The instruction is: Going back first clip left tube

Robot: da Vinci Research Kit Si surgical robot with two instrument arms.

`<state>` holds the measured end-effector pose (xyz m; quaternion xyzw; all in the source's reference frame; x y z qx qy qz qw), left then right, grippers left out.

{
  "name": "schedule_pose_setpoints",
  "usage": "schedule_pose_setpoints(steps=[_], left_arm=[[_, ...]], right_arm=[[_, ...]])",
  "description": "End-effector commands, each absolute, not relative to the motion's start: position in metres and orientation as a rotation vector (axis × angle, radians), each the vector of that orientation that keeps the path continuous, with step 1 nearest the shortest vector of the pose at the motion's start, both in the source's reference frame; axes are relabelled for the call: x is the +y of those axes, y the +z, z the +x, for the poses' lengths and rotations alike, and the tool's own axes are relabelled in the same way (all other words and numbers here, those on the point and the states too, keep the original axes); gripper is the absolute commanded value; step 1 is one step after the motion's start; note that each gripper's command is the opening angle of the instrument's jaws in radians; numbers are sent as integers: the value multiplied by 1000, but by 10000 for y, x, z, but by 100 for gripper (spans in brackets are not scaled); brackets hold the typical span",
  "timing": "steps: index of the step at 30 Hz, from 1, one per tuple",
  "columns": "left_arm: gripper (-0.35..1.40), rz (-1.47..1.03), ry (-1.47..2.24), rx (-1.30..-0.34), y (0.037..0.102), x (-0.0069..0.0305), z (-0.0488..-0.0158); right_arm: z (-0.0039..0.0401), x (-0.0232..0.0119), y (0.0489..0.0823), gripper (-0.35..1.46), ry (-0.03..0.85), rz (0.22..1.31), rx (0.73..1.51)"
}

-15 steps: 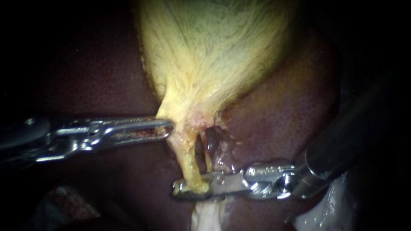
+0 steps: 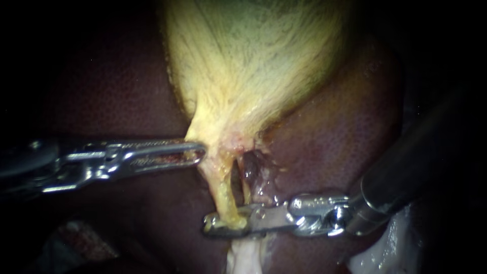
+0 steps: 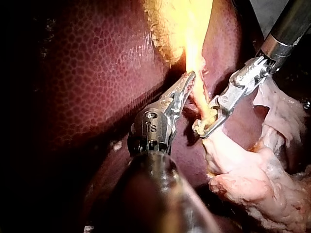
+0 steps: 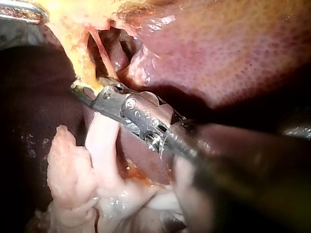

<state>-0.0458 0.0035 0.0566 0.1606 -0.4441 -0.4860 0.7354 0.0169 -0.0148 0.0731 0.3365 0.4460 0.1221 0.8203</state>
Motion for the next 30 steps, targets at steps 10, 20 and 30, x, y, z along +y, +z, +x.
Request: schedule_pose_setpoints(steps=[10,20,30], left_arm=[[-27,353,-1068,-976,565,34,-456],[-27,353,-1068,-976,564,34,-455],[-27,354,-1066,-976,566,34,-454]], right_arm=[[171,-140,729,56,93,536,1055],[159,-132,726,60,34,457,1077],[130,-123,709,60,23,426,1082]])
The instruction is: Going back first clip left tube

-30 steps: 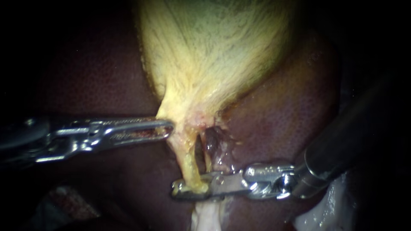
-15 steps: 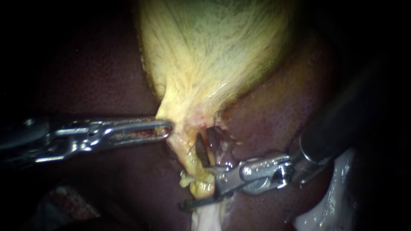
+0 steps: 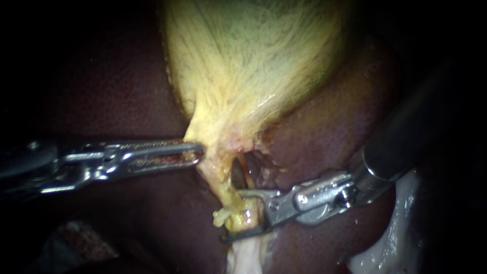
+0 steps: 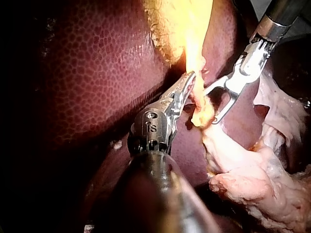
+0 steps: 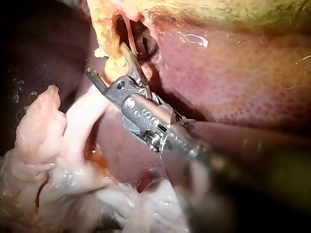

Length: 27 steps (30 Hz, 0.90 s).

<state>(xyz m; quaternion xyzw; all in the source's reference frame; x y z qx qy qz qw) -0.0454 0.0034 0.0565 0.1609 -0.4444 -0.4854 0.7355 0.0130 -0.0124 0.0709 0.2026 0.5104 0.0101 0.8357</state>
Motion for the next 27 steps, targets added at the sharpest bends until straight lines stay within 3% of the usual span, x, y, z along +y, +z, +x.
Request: schedule_pose_setpoints(steps=[1,18,27], left_arm=[[-27,354,-1066,-977,567,35,-454],[-23,353,-1063,-978,589,42,-452],[-21,341,-1063,-978,606,36,-461]], right_arm=[[126,-121,706,60,22,420,1082],[61,-81,643,60,-58,281,1090],[43,-66,626,60,-94,257,1094]])
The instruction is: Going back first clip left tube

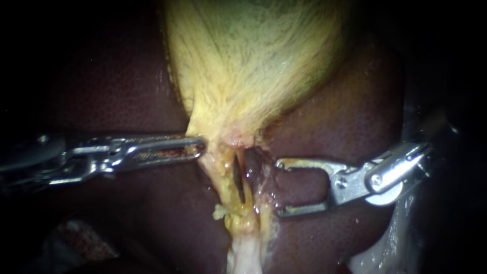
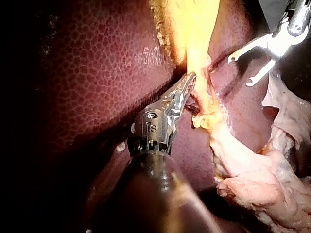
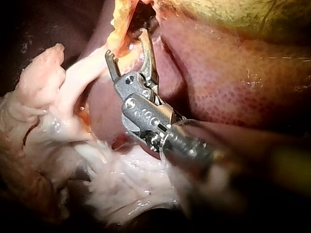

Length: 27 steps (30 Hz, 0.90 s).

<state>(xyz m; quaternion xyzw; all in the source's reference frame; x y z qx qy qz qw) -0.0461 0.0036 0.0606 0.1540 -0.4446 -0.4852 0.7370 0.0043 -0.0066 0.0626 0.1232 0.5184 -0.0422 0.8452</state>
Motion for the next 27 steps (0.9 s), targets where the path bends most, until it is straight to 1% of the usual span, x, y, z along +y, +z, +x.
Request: schedule_pose_setpoints(steps=[1,9,16,27], left_arm=[[-21,342,-1061,-979,608,36,-463],[-21,350,-1047,-976,629,29,-480],[-21,357,-1027,-967,646,24,-494],[-21,359,-1024,-965,647,23,-497]], right_arm=[[42,-66,625,60,-95,258,1095],[35,-67,621,60,-114,251,1098],[29,-61,612,60,-124,246,1107],[25,-60,608,60,-128,244,1111]])
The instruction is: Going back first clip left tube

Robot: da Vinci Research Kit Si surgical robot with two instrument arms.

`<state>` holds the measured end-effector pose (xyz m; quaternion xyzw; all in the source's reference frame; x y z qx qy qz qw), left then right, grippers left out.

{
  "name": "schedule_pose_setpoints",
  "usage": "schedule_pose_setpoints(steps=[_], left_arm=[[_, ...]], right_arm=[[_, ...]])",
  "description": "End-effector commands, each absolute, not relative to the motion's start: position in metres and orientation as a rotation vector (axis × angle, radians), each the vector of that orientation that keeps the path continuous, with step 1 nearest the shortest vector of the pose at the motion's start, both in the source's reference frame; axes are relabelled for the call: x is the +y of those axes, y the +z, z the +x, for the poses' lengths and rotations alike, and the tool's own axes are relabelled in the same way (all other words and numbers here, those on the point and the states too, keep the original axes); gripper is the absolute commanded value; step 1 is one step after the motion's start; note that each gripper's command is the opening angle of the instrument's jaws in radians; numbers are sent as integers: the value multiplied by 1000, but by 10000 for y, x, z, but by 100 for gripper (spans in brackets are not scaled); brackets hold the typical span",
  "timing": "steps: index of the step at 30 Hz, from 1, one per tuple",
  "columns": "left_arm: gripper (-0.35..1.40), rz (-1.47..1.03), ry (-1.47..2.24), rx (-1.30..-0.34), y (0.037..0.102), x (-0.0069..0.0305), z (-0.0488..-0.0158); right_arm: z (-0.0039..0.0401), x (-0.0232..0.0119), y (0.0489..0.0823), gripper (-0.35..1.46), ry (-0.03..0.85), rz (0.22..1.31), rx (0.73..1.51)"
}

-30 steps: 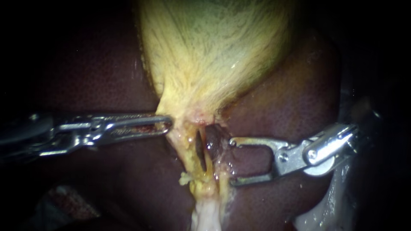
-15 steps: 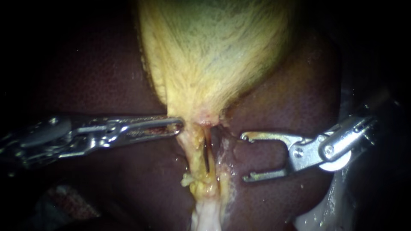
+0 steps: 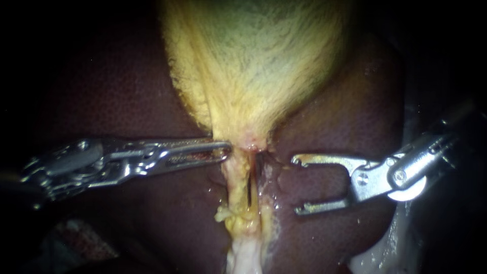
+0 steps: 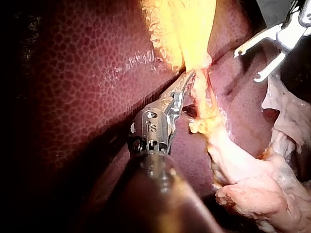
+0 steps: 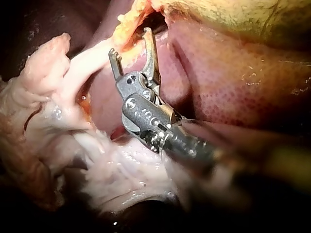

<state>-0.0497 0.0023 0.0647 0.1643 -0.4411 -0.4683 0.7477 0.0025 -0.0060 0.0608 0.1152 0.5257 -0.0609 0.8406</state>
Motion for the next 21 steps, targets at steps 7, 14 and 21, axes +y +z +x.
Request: schedule_pose_setpoints(steps=[7,14,21], left_arm=[[-21,358,-1024,-965,648,22,-498],[-21,358,-1024,-965,648,22,-498],[-21,358,-1024,-965,648,23,-498]], right_arm=[[21,-57,606,60,-131,242,1115],[20,-55,604,60,-127,242,1120],[20,-55,604,60,-127,242,1120]])
